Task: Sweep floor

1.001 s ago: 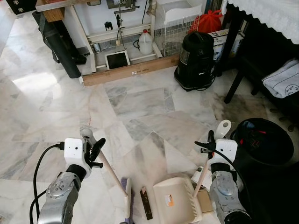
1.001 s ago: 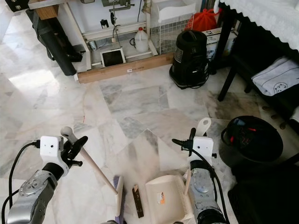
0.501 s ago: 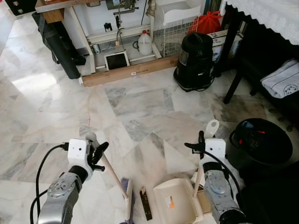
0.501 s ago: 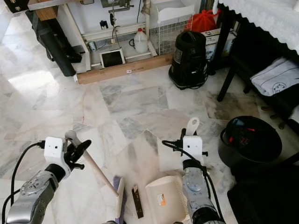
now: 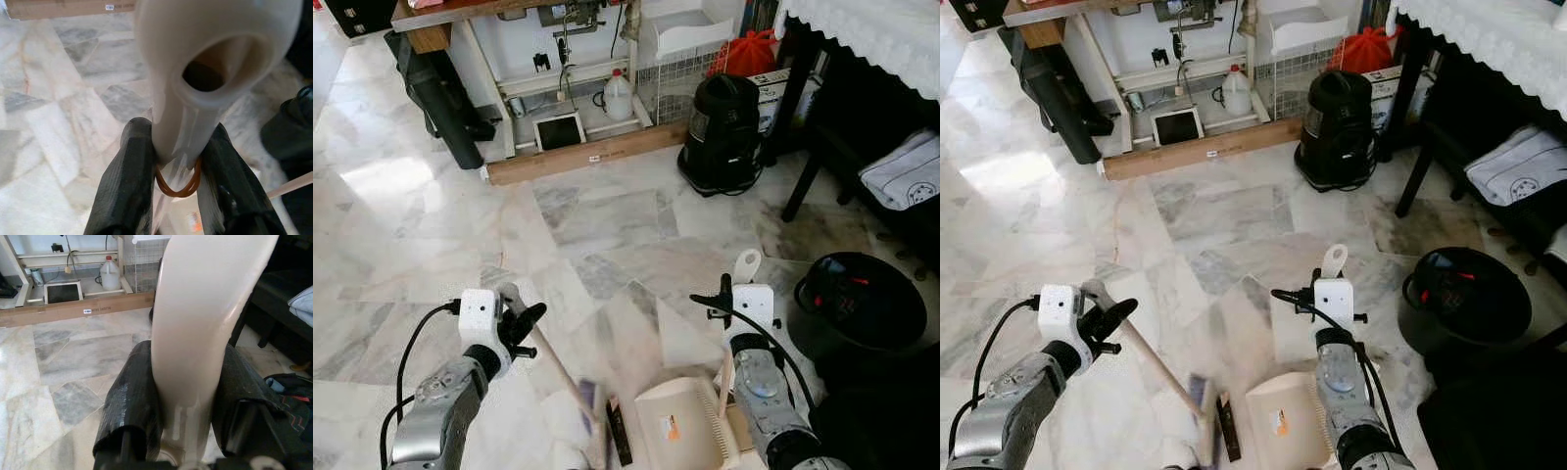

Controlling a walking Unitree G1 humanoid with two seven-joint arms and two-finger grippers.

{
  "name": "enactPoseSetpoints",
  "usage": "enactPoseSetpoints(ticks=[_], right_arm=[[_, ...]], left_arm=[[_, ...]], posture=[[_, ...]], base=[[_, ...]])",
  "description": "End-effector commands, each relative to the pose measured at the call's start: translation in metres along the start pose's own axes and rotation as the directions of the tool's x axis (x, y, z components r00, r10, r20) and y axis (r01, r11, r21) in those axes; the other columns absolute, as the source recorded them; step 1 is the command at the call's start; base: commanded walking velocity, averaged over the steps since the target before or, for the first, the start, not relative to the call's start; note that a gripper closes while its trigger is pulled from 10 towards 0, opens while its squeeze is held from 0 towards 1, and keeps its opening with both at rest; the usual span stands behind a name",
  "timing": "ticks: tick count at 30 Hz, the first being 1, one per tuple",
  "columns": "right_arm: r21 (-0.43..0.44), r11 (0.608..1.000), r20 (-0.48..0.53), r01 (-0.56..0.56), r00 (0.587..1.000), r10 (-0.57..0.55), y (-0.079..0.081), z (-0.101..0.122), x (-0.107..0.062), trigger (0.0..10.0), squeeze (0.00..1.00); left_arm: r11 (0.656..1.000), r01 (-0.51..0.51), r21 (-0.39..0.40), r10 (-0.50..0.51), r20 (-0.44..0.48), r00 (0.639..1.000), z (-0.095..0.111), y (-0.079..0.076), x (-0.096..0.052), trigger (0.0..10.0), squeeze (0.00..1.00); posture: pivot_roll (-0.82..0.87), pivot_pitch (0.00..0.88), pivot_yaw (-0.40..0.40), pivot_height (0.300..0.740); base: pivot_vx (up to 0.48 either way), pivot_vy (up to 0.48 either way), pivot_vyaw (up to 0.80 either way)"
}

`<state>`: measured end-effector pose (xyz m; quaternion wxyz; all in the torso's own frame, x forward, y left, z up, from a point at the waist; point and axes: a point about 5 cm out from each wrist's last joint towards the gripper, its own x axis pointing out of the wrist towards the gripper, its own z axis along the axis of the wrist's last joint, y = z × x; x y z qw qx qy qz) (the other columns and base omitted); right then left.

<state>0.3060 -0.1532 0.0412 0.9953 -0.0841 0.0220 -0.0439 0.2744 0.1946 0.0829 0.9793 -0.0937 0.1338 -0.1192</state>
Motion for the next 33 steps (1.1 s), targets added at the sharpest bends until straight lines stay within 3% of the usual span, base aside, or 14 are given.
enactPoseSetpoints(ticks=[1, 2, 6, 14, 20, 21, 23, 25, 29, 33], right_arm=[[-0.008, 1.000, -0.231, -0.012, 0.973, 0.010, 0.004, -0.042, -0.023, 10.0, 0.00], [-0.008, 1.000, -0.231, -0.012, 0.973, 0.010, 0.004, -0.042, -0.023, 10.0, 0.00], [-0.012, 1.000, -0.238, 0.017, 0.971, -0.019, -0.004, -0.038, -0.017, 10.0, 0.00], [-0.010, 0.999, -0.233, 0.045, 0.972, -0.046, -0.011, -0.031, -0.007, 10.0, 0.00], [0.003, 0.997, -0.185, 0.075, 0.980, -0.073, -0.019, -0.024, -0.002, 10.0, 0.00], [0.003, 0.997, -0.185, 0.075, 0.980, -0.073, -0.019, -0.024, -0.002, 10.0, 0.00], [0.046, 0.994, -0.165, 0.098, 0.982, -0.089, -0.025, -0.020, 0.000, 10.0, 0.00], [0.044, 0.994, -0.159, 0.098, 0.983, -0.090, -0.026, -0.019, 0.001, 10.0, 0.00], [0.093, 0.987, -0.098, 0.134, 0.987, -0.125, -0.033, -0.009, 0.006, 10.0, 0.00], [0.124, 0.983, -0.039, 0.133, 0.991, -0.129, -0.033, 0.005, 0.014, 10.0, 0.00]], left_arm=[[0.993, 0.043, -0.110, -0.047, -0.041, 0.998, -0.008, -0.003, 0.002, 10.0, 0.00], [0.993, 0.043, -0.110, -0.047, -0.041, 0.998, -0.008, -0.003, 0.002, 10.0, 0.00], [0.958, 0.120, -0.262, -0.116, 0.031, 0.993, 0.012, -0.010, 0.015, 10.0, 0.00], [0.935, 0.158, -0.319, -0.124, 0.125, 0.984, 0.035, -0.014, 0.026, 10.0, 0.00], [0.989, 0.022, -0.145, 0.013, 0.239, 0.971, 0.053, -0.003, 0.021, 10.0, 0.00], [0.989, 0.022, -0.145, 0.013, 0.239, 0.971, 0.053, -0.003, 0.021, 10.0, 0.00], [0.997, -0.065, -0.052, 0.078, 0.331, 0.940, 0.068, 0.000, 0.015, 10.0, 0.00], [0.996, -0.087, -0.028, 0.092, 0.357, 0.930, 0.072, 0.001, 0.013, 10.0, 0.00], [0.975, -0.186, 0.122, 0.116, 0.431, 0.895, 0.081, 0.003, 0.006, 10.0, 0.00], [0.953, -0.222, 0.207, 0.118, 0.420, 0.900, 0.070, 0.007, 0.009, 10.0, 0.00]], posture=[[0.16, 0.146, 0.083, 0.740], [0.16, 0.146, 0.083, 0.740], [0.16, 0.122, 0.081, 0.740], [0.15, 0.091, 0.076, 0.740], [0.14, 0.000, 0.084, 0.740], [0.14, 0.000, 0.084, 0.740], [0.14, 0.000, 0.091, 0.740], [0.14, 0.000, 0.094, 0.740], [0.13, 0.000, 0.102, 0.740], [0.12, 0.000, 0.105, 0.740]], base=[[0.000, 0.000, 0.00], [0.000, 0.000, 0.00], [0.000, 0.000, 0.00], [0.000, 0.000, 0.00], [0.000, 0.000, 0.00], [0.000, 0.000, 0.00], [0.000, 0.000, 0.00], [0.000, 0.000, 0.00], [0.000, 0.000, 0.00], [0.000, 0.000, 0.00]])
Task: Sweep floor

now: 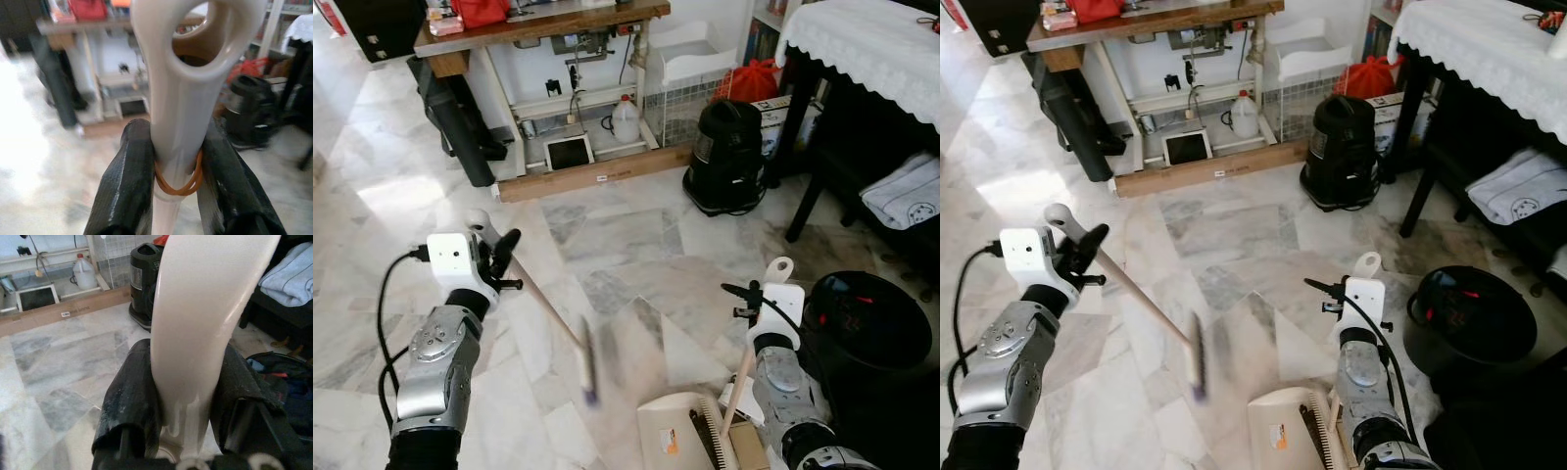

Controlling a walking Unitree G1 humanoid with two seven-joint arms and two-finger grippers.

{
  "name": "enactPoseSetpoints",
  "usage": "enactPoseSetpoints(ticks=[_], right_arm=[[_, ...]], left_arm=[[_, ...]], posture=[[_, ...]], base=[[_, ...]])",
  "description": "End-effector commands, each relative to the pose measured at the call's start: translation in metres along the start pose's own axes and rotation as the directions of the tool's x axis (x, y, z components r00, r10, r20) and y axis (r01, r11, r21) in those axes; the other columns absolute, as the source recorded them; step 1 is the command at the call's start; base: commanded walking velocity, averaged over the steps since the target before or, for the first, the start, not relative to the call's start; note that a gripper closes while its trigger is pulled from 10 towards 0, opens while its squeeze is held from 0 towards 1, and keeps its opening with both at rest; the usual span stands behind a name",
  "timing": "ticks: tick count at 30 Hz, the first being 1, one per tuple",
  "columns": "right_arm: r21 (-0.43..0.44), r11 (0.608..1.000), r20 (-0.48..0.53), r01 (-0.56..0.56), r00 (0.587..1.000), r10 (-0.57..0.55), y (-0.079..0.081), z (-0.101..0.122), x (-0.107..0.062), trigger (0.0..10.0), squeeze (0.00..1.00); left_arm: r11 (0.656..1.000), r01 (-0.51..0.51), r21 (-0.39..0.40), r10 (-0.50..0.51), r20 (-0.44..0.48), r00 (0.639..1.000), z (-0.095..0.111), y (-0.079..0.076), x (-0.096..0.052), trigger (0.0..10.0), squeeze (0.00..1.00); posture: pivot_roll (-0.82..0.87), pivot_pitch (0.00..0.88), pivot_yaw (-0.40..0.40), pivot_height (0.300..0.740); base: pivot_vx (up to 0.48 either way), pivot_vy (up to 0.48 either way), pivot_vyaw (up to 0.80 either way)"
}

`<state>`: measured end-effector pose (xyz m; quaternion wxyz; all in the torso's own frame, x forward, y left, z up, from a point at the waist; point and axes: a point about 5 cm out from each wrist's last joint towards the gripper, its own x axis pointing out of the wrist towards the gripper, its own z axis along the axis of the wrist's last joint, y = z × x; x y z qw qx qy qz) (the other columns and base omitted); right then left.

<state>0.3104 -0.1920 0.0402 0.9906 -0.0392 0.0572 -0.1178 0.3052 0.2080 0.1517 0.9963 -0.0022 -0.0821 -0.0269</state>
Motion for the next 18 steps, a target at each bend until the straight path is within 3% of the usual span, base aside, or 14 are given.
enactPoseSetpoints(ticks=[1, 5, 7, 11, 18], right_arm=[[0.033, 0.999, 0.070, -0.023, 0.997, 0.020, 0.009, 0.015, 0.005, 10.0, 0.00], [0.053, 0.998, 0.126, -0.044, 0.991, 0.037, 0.012, 0.025, 0.006, 10.0, 0.00], [0.104, 0.993, 0.178, -0.055, 0.983, 0.036, 0.013, 0.033, 0.006, 10.0, 0.00], [0.128, 0.987, 0.242, -0.095, 0.968, 0.062, 0.019, 0.040, 0.000, 10.0, 0.00], [0.134, 0.984, 0.270, -0.117, 0.960, 0.077, 0.024, 0.045, -0.004, 10.0, 0.00]], left_arm=[[0.998, 0.002, 0.067, -0.001, -0.021, 1.000, -0.012, 0.002, -0.006, 10.0, 0.00], [0.995, -0.006, 0.102, 0.011, -0.043, 0.999, -0.023, 0.003, -0.012, 10.0, 0.00], [0.991, -0.007, 0.132, 0.013, -0.048, 0.999, -0.027, 0.002, -0.016, 10.0, 0.00], [0.991, -0.011, 0.133, 0.017, -0.045, 0.999, -0.035, -0.002, -0.025, 10.0, 0.00], [0.990, 0.008, 0.138, -0.003, -0.035, 0.999, -0.034, -0.009, -0.024, 10.0, 0.00]], posture=[[0.10, 0.000, 0.101, 0.740], [0.10, 0.000, 0.089, 0.740], [0.10, 0.000, 0.082, 0.740], [0.10, 0.000, 0.069, 0.740], [0.10, 0.000, 0.070, 0.740]], base=[[0.000, 0.000, 0.00], [0.000, 0.000, 0.00], [0.000, 0.000, 0.00], [0.000, 0.000, 0.00], [0.000, 0.000, 0.00]])
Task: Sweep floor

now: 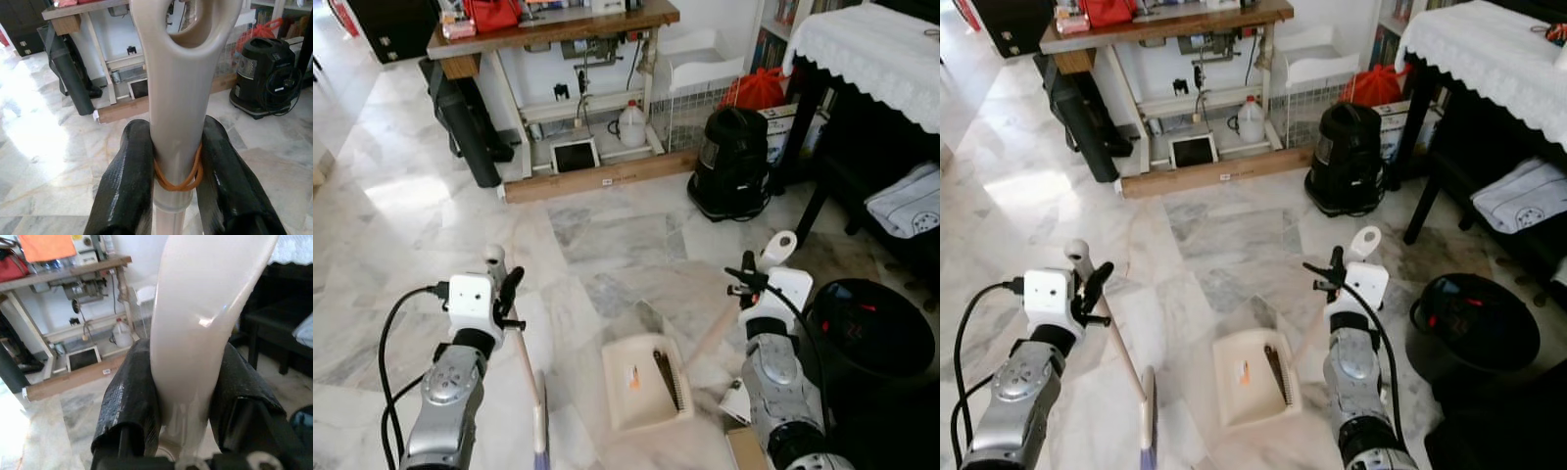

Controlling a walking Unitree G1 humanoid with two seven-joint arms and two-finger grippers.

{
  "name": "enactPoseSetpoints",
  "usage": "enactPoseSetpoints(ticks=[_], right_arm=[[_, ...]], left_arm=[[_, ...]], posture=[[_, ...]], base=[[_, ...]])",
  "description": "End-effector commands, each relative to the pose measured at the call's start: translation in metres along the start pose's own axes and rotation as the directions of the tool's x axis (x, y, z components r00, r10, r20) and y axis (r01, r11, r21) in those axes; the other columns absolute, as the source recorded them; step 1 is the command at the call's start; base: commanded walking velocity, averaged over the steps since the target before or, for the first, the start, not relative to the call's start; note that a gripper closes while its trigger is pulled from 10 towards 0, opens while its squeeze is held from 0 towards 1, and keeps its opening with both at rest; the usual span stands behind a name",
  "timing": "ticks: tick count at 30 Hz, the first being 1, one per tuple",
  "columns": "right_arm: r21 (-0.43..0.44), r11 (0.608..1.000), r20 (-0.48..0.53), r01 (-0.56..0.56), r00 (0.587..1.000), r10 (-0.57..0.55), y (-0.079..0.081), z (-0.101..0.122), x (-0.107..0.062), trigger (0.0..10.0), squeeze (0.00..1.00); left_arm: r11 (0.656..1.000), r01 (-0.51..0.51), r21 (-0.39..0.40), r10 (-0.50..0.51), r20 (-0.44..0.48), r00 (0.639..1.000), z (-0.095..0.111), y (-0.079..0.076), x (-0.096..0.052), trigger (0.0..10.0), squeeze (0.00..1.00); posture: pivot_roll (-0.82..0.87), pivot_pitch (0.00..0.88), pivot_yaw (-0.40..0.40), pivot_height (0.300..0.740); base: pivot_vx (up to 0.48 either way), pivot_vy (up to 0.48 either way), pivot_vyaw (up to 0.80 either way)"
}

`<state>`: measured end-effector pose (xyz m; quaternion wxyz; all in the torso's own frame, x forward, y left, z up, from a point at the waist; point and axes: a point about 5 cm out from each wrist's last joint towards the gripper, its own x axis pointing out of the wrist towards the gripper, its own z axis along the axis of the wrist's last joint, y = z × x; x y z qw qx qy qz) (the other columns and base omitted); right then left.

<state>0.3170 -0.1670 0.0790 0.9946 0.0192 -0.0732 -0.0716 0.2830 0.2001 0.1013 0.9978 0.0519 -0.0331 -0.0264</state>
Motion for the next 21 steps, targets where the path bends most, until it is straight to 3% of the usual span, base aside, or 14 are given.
enactPoseSetpoints(ticks=[1, 6, 21], right_arm=[[0.009, 1.000, 0.017, -0.010, 1.000, 0.010, 0.003, 0.004, 0.000, 10.0, 0.00], [-0.004, 1.000, 0.012, -0.014, 1.000, 0.014, -0.003, 0.003, -0.007, 10.0, 0.00], [0.008, 1.000, -0.014, -0.017, 1.000, 0.017, -0.001, 0.002, -0.012, 10.0, 0.00]], left_arm=[[0.999, -0.008, 0.033, 0.006, 0.066, 0.998, 0.013, 0.001, 0.004, 10.0, 0.00], [0.999, -0.029, 0.036, 0.025, 0.087, 0.996, 0.016, 0.005, 0.003, 10.0, 0.00], [0.997, -0.061, 0.046, 0.058, 0.066, 0.996, 0.012, 0.008, -0.002, 10.0, 0.00]], posture=[[0.10, 0.000, 0.070, 0.740], [0.11, 0.000, 0.060, 0.740], [0.11, 0.000, 0.065, 0.740]], base=[[0.000, 0.000, 0.00], [0.000, 0.000, 0.17], [0.000, 0.000, 0.76]])
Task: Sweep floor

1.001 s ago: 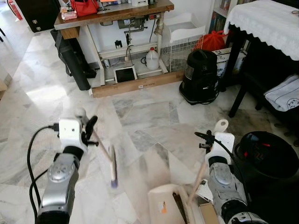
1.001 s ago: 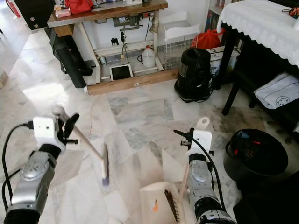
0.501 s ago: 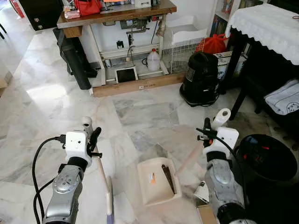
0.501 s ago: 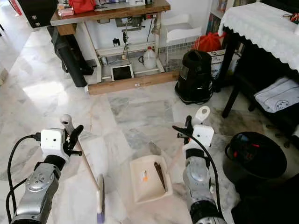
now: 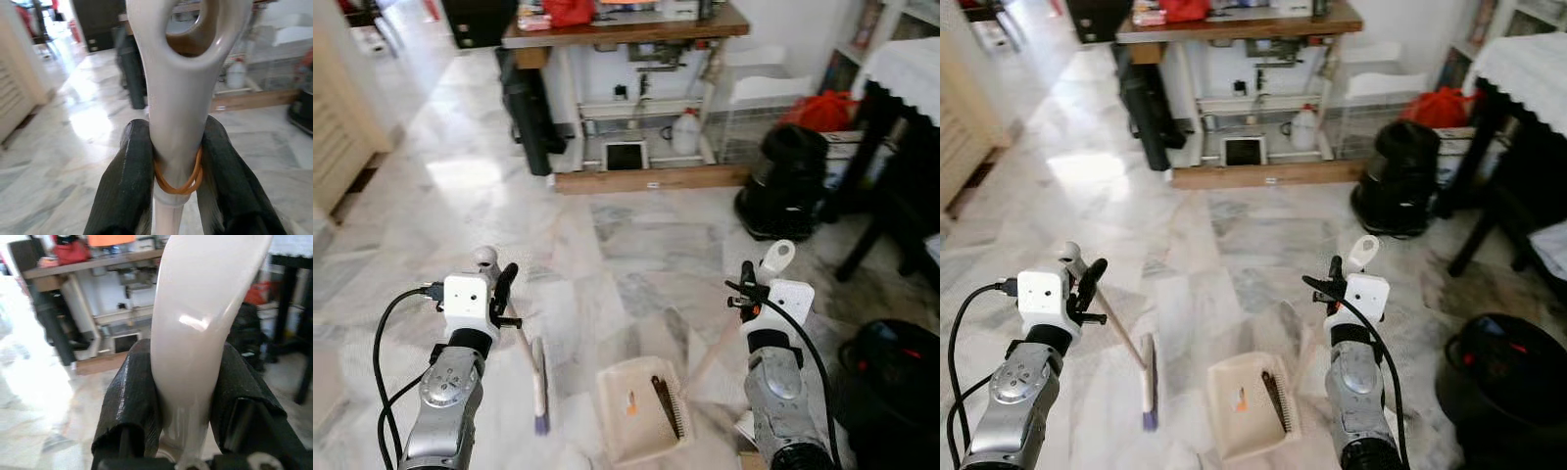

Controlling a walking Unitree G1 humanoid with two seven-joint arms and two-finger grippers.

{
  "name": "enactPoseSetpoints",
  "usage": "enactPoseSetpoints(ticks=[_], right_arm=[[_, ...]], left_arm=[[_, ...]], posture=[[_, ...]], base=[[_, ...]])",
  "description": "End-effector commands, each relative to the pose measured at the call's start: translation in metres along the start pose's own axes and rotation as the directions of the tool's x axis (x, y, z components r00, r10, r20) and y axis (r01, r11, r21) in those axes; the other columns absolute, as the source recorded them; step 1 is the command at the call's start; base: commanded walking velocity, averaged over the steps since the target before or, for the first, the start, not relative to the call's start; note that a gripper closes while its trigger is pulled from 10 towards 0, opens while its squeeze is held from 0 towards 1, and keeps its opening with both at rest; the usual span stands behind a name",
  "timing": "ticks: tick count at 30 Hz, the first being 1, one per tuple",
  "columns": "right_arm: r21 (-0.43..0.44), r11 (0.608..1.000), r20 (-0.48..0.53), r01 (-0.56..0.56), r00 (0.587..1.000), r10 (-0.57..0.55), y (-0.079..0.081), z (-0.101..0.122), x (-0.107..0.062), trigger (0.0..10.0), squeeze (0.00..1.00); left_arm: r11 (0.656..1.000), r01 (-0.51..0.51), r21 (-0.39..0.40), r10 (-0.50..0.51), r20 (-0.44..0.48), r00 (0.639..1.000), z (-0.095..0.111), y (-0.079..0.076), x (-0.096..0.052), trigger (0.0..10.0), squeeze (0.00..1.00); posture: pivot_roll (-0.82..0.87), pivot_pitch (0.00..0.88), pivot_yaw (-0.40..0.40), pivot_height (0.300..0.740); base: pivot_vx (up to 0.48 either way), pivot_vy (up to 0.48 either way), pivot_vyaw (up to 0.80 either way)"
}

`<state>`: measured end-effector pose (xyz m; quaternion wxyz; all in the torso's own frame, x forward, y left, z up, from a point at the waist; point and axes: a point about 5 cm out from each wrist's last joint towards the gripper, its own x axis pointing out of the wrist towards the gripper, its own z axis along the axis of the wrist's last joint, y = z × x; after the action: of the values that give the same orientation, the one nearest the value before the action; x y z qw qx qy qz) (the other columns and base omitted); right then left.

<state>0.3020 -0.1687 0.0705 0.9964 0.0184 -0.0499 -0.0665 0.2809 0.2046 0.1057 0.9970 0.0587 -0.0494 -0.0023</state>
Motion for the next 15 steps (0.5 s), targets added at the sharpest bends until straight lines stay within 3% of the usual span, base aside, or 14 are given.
enactPoseSetpoints(ticks=[1, 15], right_arm=[[0.011, 1.000, 0.031, -0.008, 0.999, 0.008, 0.0038, 0.0078, 0.0030, 10.0, 0.00], [0.010, 1.000, 0.028, -0.012, 1.000, 0.012, 0.0042, 0.0102, 0.0040, 10.0, 0.00]], left_arm=[[0.999, -0.010, 0.031, 0.009, 0.035, 0.999, 0.0078, 0.0035, 0.0005, 10.0, 0.00], [0.999, -0.026, 0.023, 0.025, 0.026, 0.999, 0.0043, 0.0009, 0.0026, 10.0, 0.00]], posture=[[0.11, 0.000, 0.065, 0.740], [0.10, 0.000, 0.059, 0.740]], base=[[0.000, 0.000, 0.78], [0.000, 0.000, 0.78]])
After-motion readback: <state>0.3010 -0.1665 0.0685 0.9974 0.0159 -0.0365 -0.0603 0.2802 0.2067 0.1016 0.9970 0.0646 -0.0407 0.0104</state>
